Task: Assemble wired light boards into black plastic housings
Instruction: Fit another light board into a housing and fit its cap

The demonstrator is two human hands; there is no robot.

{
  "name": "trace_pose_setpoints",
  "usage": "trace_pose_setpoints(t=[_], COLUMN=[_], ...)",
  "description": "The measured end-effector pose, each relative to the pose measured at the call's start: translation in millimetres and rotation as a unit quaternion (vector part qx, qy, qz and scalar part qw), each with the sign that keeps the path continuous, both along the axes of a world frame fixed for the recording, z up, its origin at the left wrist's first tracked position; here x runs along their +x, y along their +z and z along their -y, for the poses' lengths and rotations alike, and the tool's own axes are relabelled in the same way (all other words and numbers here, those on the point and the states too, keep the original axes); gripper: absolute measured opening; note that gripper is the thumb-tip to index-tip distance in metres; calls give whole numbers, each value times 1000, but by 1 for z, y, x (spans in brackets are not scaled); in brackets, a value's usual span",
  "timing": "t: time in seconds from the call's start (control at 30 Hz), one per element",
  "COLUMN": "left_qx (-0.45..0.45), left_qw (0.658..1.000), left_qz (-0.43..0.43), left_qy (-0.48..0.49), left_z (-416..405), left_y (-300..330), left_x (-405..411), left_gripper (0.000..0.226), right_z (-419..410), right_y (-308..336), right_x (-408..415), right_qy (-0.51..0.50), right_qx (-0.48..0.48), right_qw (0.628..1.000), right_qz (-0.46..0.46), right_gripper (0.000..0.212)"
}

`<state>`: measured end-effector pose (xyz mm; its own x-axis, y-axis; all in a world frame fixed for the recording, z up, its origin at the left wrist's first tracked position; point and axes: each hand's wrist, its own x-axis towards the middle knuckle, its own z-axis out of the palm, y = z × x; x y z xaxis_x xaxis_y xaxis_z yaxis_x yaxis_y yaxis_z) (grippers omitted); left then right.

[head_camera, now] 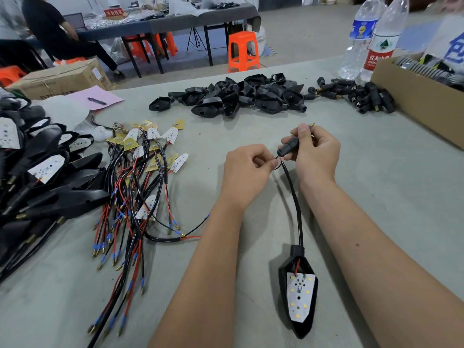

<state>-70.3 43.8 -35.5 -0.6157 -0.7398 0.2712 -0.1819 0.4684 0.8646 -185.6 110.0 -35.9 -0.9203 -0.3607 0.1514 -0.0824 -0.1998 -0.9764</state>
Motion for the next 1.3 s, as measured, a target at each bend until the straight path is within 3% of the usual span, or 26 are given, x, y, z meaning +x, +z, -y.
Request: trace_pose_setpoints(t=[0.27, 0.4, 0.73, 0.93, 1.13, 1.3], left_qx=[135, 155, -43, -56, 89, 174], left_qw=[988, 985, 998, 998, 994, 981], left_qz=[-65, -77, -9, 5, -52, -83], left_qy=[27, 15, 46, 19, 46, 13], left_z=[2, 2, 2, -3, -5, -2], left_y=[1, 2, 0, 1, 0, 0], left_x=[2, 3, 2, -2, -4, -2], left_gripper=[7, 12, 16, 14, 8, 11], right_z=[1, 1, 0, 0, 2, 2], right_y=[2, 2, -1, -1, -4, -4], right_x=[0, -1, 2, 4, -2, -3], right_qy=[-8, -8, -25, -30, -17, -24], right_qx=[-55, -52, 18, 32, -4, -41], right_qw=[996, 997, 998, 996, 1000, 999], right_qz=[66, 58, -54, -81, -14, 11], right_gripper=[29, 29, 28, 27, 28, 28])
